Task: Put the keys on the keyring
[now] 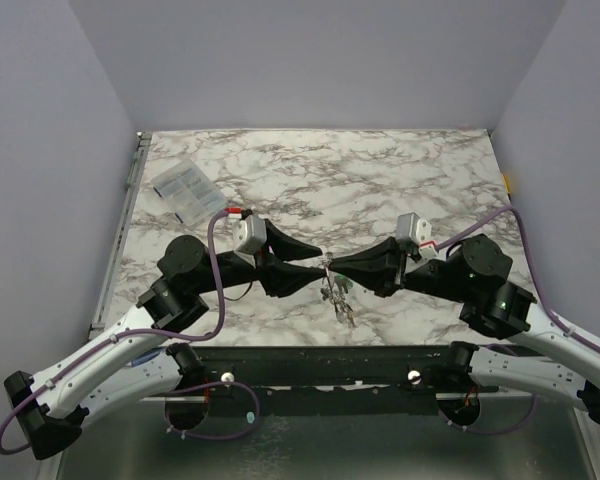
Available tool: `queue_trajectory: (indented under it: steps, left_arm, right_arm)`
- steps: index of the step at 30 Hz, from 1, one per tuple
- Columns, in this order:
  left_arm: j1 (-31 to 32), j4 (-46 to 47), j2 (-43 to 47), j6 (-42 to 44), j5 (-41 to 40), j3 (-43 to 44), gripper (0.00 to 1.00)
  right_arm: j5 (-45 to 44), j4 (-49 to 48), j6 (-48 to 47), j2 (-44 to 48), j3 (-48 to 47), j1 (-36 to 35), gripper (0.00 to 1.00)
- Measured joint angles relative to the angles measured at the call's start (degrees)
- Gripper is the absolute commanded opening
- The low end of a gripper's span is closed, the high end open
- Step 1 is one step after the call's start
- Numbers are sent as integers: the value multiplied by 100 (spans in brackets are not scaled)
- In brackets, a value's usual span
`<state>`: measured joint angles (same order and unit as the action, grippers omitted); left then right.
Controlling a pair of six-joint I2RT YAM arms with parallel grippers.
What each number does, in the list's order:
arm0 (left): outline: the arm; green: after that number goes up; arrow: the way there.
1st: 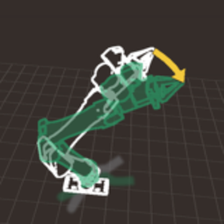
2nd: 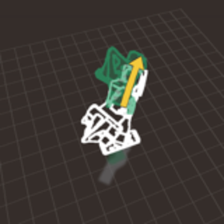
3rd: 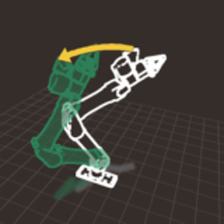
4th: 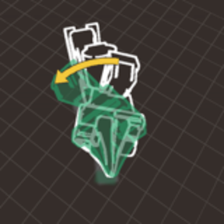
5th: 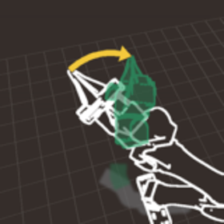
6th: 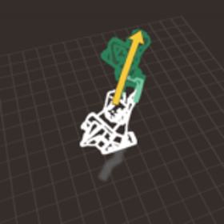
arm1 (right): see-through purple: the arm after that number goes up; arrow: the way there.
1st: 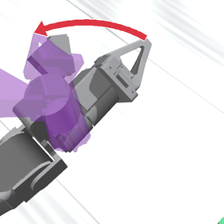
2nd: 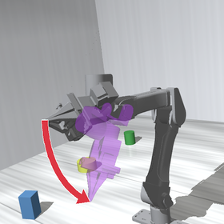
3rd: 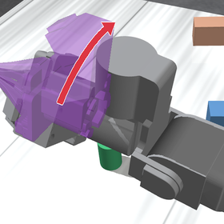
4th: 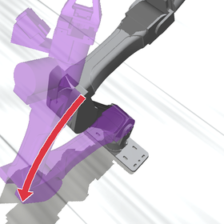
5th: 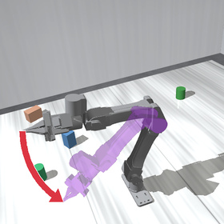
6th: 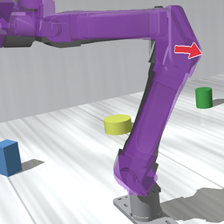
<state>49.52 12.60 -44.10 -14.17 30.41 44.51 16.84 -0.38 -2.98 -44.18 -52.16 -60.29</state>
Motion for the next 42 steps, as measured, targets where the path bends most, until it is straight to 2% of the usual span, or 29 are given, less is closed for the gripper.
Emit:
queue_trajectory:
  steps: [6,13,18,24,27,31,40,42]
  left_arm:
    - [2,-52,0,13,168,4,44]
    - [2,-131,0,33,286,11,31]
    - [11,-203,-2,39,343,17,30]
    - [11,-227,-4,48,367,17,21]
    - [11,-254,-4,50,387,17,15]
    - [11,-315,4,52,409,17,0]
    - [11,-544,74,153,437,20,0]
    - [11,-619,55,190,450,55,0]
  right_arm:
    - [140,2,20,-61,0,0,1]
    - [212,0,46,-131,0,4,1]
    - [216,-2,50,-188,0,24,1]
    - [219,-7,59,-227,0,37,1]
    - [219,-4,59,-251,0,42,1]
    - [247,-7,63,-289,-2,42,1]
    - [365,37,107,-339,-2,68,1]
    - [367,55,107,-343,-2,68,4]
